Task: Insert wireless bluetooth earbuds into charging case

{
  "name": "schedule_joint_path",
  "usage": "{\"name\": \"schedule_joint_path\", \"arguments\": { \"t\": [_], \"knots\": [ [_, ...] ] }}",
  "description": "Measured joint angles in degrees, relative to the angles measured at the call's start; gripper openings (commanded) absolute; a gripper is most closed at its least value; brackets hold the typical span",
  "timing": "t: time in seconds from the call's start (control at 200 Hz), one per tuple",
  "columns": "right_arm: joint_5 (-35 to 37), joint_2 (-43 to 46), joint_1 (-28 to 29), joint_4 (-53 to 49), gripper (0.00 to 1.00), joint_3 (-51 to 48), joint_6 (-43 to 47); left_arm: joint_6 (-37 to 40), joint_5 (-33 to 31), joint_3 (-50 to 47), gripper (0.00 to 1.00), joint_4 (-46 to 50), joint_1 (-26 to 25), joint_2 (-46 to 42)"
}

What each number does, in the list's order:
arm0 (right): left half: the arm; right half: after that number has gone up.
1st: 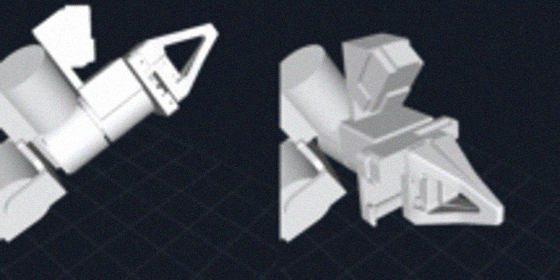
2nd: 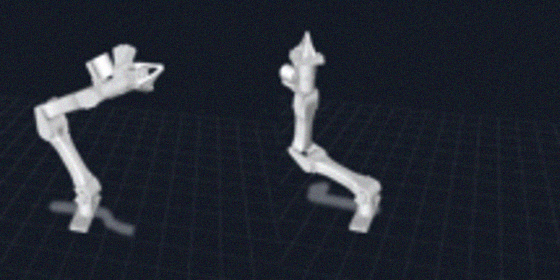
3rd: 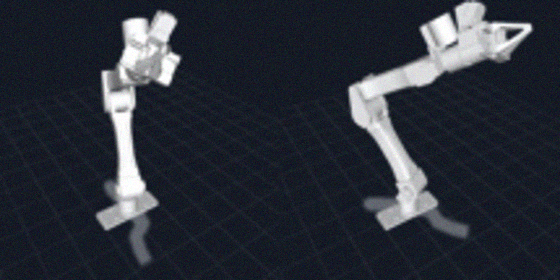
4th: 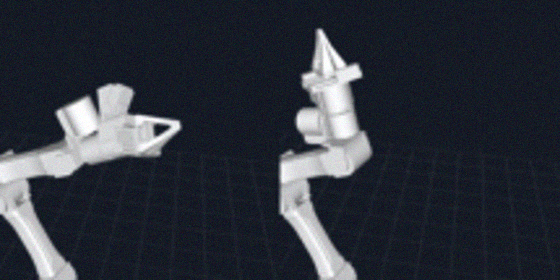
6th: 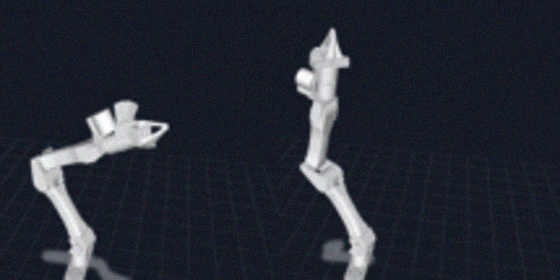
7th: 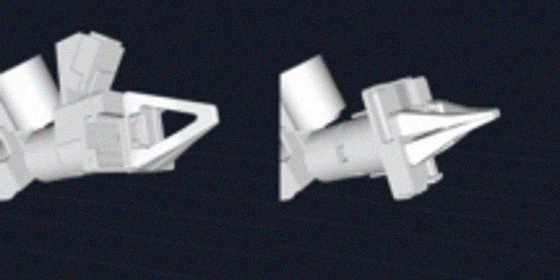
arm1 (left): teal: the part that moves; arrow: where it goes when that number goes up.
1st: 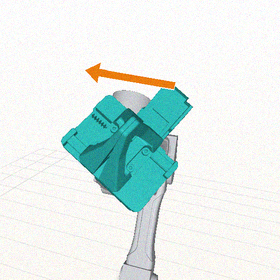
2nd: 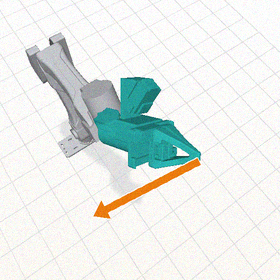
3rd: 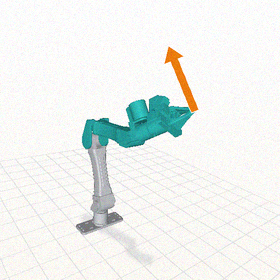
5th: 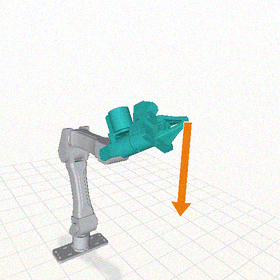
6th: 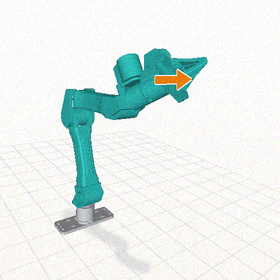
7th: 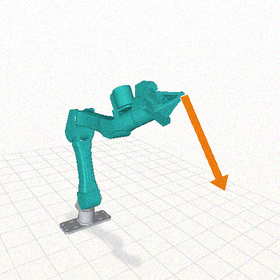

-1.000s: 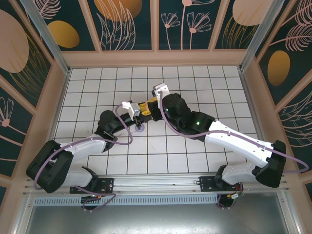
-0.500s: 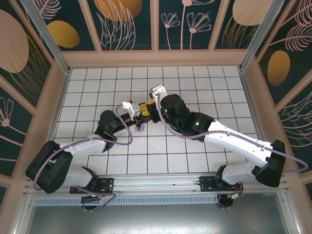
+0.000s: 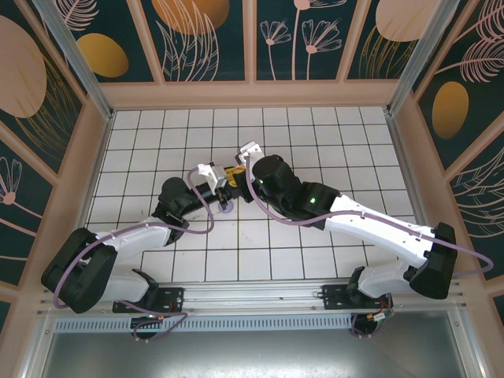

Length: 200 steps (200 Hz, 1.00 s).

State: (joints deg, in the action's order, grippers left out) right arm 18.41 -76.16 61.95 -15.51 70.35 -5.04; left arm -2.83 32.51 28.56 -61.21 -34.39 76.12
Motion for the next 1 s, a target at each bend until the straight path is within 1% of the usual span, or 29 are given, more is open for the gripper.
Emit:
{"name": "schedule_joint_path", "arguments": {
  "t": [0.175, 0.355, 0.641, 1.001],
  "knots": [
    [-1.2, -0.04, -0.63, -1.36, 0.14, 1.2, -1.29, -0.07, 0.0, 0.04, 0.0, -0.79, -0.02, 0.0],
    [-6.51, 0.81, -3.45, -1.42, 0.14, 1.31, -3.87, -0.39, -0.2, 0.07, 0.0, -1.46, -0.02, 0.0],
    [-13.09, 5.25, -8.87, 0.2, 0.13, 1.29, -8.07, -0.42, 0.04, 0.07, 0.0, -2.1, -0.02, -0.28],
    [-17.86, 6.36, -9.46, 2.27, 0.13, 0.07, -8.48, -0.42, 0.96, 0.35, 0.0, -2.27, -0.02, -0.33]
  ]
}}
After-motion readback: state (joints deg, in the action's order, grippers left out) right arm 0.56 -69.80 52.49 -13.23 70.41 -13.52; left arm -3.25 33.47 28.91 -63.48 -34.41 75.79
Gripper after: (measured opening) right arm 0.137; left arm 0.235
